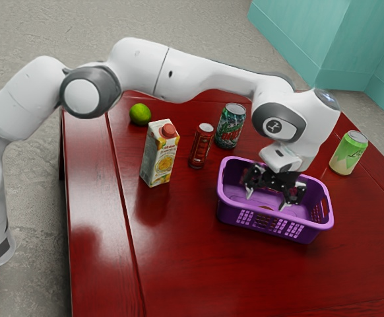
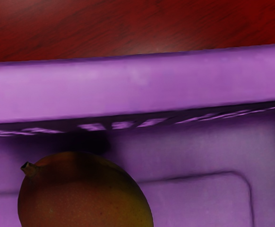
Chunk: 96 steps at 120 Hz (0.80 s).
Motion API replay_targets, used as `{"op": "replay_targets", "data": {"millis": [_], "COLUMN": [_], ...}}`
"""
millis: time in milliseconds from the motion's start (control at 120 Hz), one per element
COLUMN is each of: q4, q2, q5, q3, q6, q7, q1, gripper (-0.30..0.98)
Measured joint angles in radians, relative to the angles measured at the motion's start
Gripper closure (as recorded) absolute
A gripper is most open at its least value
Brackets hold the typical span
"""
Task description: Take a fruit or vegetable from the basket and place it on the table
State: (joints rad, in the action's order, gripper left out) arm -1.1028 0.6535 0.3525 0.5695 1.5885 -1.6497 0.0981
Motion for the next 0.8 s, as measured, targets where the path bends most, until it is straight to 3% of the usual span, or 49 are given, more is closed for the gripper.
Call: {"op": "replay_targets", "data": {"millis": [800], "q4": [-0.010], "q2": [0.056], "q5": [-0.010], "q3": [-0.033], "q6": [0.108], "q7": [-0.068], "q1": [-0.008], "gripper": [0.00]}}
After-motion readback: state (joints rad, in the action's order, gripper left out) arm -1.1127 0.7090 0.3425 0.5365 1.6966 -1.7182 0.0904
